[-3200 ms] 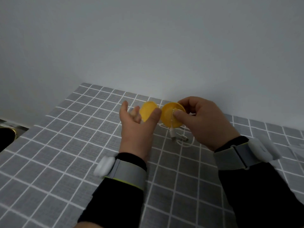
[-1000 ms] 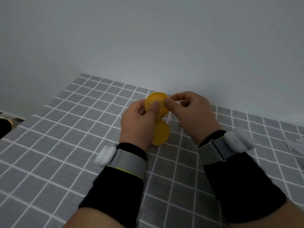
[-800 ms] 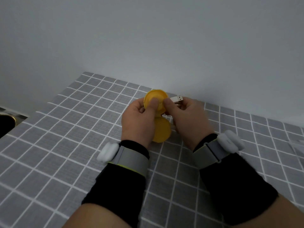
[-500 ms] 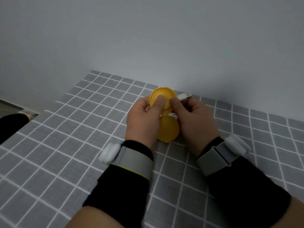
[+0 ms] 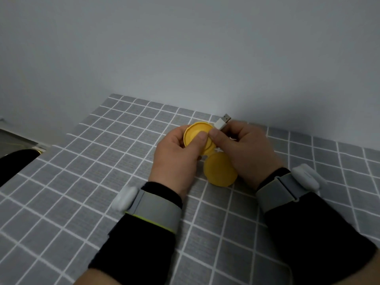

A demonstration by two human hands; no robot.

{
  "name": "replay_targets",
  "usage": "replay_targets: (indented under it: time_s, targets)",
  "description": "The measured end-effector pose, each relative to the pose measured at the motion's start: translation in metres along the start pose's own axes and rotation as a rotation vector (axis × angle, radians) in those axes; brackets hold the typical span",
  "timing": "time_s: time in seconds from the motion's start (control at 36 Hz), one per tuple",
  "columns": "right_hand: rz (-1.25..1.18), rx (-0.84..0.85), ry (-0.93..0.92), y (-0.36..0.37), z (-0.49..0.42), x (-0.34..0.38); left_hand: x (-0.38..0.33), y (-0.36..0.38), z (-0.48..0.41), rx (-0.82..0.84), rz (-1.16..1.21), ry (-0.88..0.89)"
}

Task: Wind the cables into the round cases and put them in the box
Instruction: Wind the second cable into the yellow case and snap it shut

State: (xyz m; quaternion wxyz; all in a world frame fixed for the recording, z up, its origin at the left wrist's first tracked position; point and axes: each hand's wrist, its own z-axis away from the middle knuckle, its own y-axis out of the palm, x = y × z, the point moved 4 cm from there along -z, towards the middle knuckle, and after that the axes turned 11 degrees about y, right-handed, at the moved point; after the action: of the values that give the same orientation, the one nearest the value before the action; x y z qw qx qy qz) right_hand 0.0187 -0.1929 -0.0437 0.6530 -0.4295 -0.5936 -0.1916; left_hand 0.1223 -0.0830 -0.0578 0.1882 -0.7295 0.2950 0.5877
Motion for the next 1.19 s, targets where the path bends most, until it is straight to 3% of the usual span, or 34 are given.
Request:
replay_targets:
  time_s: [0.25,0.44,0.81,0.94,1.08,1.19]
  targets:
    - [0.045,-0.015,-0.008,0.008,0.001,0.002,-0.002,-0.004,0.000,-0.089,-0.005,0.048]
    - [-0.058,0.017,0.099,0.014,0.000,-0.007,0.001,-0.007,-0.002,-0.135,-0.054,0.057]
    - [-0.240,0.113,0.286,0.025,0.006,-0.004,0.002,-0.005,-0.002,-0.165,0.144,-0.021]
    - [-0.040,0.049,0.182,0.012,0.006,0.000,0.001,-0.001,-0.002,-0.099,0.161,-0.039]
    - [0.204,0.092,0.103,0.004,0.003,0.015,-0.004,-0.002,-0.004,-0.062,0.119,0.004]
    - [0.424,0.113,0.046,-0.010,0.010,0.028,-0.007,0.005,0.000,0.060,-0.056,0.055]
